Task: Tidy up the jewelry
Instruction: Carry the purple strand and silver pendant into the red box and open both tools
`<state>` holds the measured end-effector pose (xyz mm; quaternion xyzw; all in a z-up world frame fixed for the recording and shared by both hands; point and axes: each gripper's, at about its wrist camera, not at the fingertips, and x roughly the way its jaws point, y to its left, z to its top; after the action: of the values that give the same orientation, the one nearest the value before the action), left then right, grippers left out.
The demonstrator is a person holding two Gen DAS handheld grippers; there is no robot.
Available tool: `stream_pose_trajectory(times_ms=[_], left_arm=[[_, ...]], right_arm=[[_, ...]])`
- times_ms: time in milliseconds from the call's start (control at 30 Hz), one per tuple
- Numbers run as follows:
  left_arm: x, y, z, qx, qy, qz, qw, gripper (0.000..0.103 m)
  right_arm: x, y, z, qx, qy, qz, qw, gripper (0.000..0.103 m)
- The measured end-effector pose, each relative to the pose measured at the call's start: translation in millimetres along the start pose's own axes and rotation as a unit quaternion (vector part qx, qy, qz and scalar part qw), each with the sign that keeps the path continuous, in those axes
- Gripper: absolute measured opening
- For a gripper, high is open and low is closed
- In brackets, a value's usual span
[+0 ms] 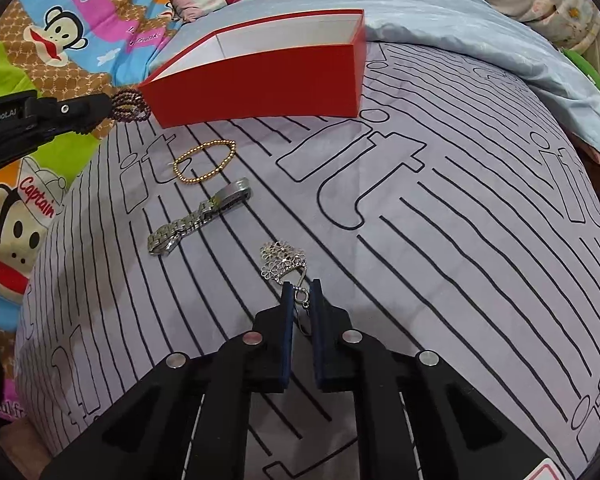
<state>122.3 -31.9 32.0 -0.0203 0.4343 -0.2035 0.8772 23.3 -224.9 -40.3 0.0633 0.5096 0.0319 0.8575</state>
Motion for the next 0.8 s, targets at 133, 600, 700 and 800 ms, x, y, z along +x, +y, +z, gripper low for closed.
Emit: stream_pose_trajectory(times_ms=[133,600,700,800], left_arm=[[-1,0,0,0.001,-0.001,-0.002,1.0,0.011],[-11,-1,16,0.002,-0.023,-0.007,0.9997,0.011],[-12,-1,23,0.004,-0.029,-0.006,0.9995,0.011],[-12,-1,33,0.005,-0.038,-0.006,0.9993,0.011]], right_arm=[[-5,5,0,0.0,-0.007,0.006,1.0,0.007],[-49,17,57,-0.013,-0.088,0.021,0.996,0.007],[-55,19,75,-0.017,-0.106,0.023,0.994,0.007],[-58,21,93,-0.023,-0.122,0.022,0.992,0.007]])
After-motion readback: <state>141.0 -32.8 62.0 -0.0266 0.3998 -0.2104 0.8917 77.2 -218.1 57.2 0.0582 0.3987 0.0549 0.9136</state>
